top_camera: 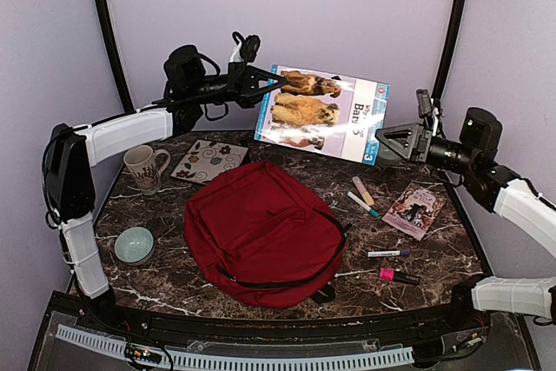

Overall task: Pack the student bag
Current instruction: Pass from the left arm to the right, then pick up the largest pocket of the bag from the student bag.

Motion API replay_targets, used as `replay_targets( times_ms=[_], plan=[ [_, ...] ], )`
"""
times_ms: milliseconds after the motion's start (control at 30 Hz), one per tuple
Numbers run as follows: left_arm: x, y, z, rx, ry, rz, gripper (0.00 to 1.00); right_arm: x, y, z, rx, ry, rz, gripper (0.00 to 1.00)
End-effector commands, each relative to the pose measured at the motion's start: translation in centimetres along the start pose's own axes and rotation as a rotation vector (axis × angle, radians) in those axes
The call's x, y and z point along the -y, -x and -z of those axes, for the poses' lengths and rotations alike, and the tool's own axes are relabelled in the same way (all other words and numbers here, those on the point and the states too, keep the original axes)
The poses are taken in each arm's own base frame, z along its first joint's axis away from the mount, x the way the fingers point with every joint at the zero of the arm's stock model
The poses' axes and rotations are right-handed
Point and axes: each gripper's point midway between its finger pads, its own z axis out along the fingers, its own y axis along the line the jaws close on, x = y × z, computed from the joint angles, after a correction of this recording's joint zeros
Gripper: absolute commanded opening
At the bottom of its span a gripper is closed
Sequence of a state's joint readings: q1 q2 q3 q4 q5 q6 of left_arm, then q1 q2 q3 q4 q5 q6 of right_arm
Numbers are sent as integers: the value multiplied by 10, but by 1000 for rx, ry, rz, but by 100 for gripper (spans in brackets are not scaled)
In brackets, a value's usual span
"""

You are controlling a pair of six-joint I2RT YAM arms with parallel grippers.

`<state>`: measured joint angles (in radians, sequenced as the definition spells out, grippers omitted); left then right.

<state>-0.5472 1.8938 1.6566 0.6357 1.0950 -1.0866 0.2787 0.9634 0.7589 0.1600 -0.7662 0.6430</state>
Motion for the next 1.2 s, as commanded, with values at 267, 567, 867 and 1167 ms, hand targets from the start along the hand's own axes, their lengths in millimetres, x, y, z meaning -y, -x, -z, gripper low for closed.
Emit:
replay_targets(
  times_ms=[267,567,867,1167],
  plan=[
    [3,3,-14,23,18,7,0,-48,21,-13,-74,355,-20,47],
    [-34,-2,2,36,264,26,78,-37,28,-13,-48,314,-110,0],
    [-148,-60,136,-165,1313,-8,99,69,23,11,22,-316,-186,0],
    [-151,-82,170,-292,1326,-49,98,87,27,36,112,-489,-238,0]
  ],
)
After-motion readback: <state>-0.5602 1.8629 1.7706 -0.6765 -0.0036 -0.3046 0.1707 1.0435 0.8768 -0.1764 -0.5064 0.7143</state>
